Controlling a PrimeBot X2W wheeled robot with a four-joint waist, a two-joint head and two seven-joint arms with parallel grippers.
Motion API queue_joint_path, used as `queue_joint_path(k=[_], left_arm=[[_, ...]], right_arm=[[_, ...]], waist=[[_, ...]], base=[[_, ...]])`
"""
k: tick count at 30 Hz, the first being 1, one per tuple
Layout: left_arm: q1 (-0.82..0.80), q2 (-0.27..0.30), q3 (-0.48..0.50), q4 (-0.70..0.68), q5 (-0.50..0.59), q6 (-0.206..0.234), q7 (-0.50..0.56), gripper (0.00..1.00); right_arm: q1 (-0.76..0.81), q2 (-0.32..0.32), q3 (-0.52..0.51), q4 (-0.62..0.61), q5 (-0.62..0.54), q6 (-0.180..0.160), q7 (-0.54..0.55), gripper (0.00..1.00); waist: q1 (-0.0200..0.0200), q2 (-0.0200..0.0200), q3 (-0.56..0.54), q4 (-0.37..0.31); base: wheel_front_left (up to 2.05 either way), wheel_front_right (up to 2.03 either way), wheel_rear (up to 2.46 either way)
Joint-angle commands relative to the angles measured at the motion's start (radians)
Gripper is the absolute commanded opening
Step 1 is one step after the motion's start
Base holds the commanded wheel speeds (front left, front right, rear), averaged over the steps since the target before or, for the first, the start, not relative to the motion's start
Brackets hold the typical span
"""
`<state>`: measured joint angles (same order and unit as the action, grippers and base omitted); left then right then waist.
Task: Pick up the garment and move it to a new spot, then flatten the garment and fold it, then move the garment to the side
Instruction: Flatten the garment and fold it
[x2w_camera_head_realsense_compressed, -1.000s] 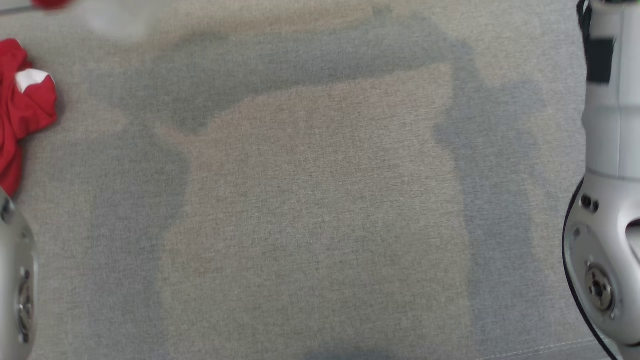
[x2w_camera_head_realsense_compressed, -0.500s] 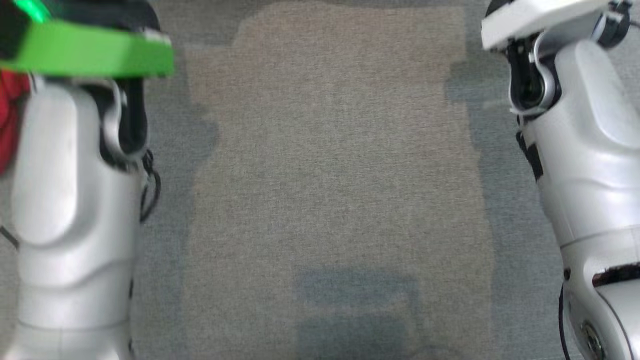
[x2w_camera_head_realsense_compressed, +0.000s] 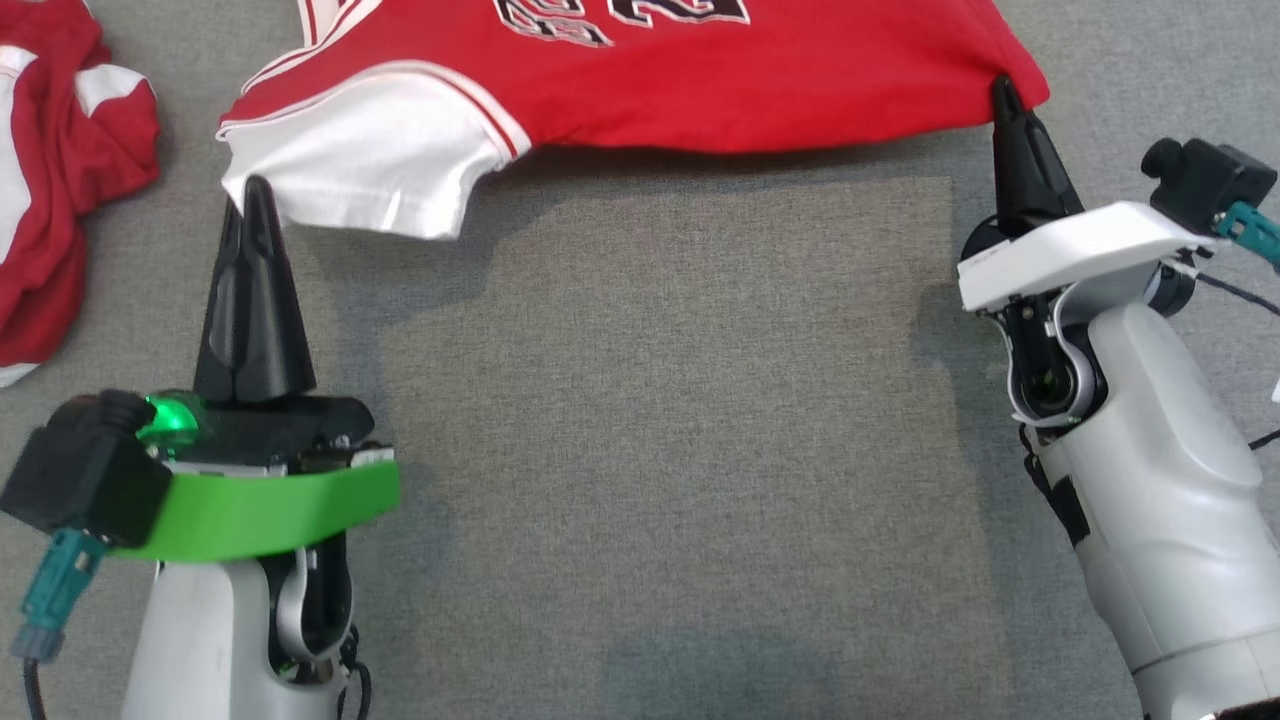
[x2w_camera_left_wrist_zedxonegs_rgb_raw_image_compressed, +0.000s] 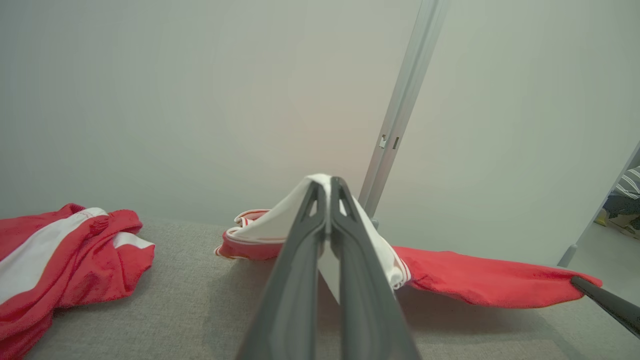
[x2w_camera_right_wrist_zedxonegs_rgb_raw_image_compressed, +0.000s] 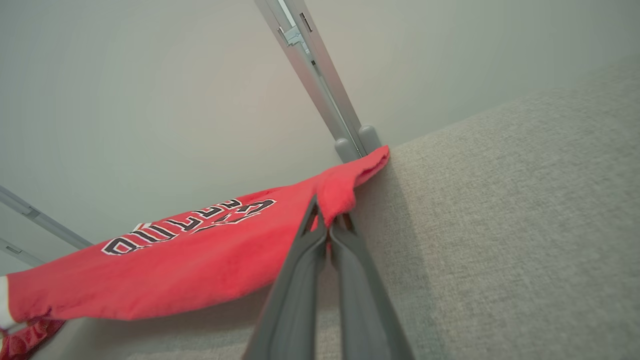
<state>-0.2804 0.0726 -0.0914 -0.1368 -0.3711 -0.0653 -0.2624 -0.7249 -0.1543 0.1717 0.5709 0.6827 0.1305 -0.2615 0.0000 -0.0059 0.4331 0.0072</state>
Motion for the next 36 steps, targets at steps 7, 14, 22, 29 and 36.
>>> queue_joint_path(k=[7,14,22,29,36], left_arm=[[0.183,-0.012,-0.014,-0.056,0.022,0.032,-0.004,0.0],[0.333,-0.019,-0.028,-0.039,-0.012,0.062,-0.004,0.0],[0.449,-0.021,-0.058,-0.007,-0.037,0.084,-0.004,0.0],[0.549,-0.021,-0.05,-0.02,-0.035,0.094,-0.004,0.0],[0.639,-0.021,-0.044,-0.032,-0.021,0.099,-0.004,0.0]], right_arm=[[0.177,0.002,-0.012,-0.138,-0.002,0.0,-0.004,0.0],[0.356,0.009,-0.034,-0.227,-0.014,0.0,-0.005,0.0],[0.536,0.032,-0.082,-0.297,-0.026,0.0,0.003,0.0],[0.678,0.061,-0.134,-0.381,-0.091,0.0,0.032,0.0],[0.792,0.093,-0.165,-0.497,-0.123,0.0,0.082,0.0]], waist=[[0.0,0.0059,-0.083,0.002],[0.0,0.0059,-0.178,0.017],[0.0,0.0059,-0.266,0.041],[0.0,0.0059,-0.312,0.044],[0.0,0.0059,-0.345,0.029]], base=[[0.0,0.0,0.0],[0.0,0.0,0.0],[0.0,0.0,0.0],[0.0,0.0,0.0],[0.0,0.0,0.0]])
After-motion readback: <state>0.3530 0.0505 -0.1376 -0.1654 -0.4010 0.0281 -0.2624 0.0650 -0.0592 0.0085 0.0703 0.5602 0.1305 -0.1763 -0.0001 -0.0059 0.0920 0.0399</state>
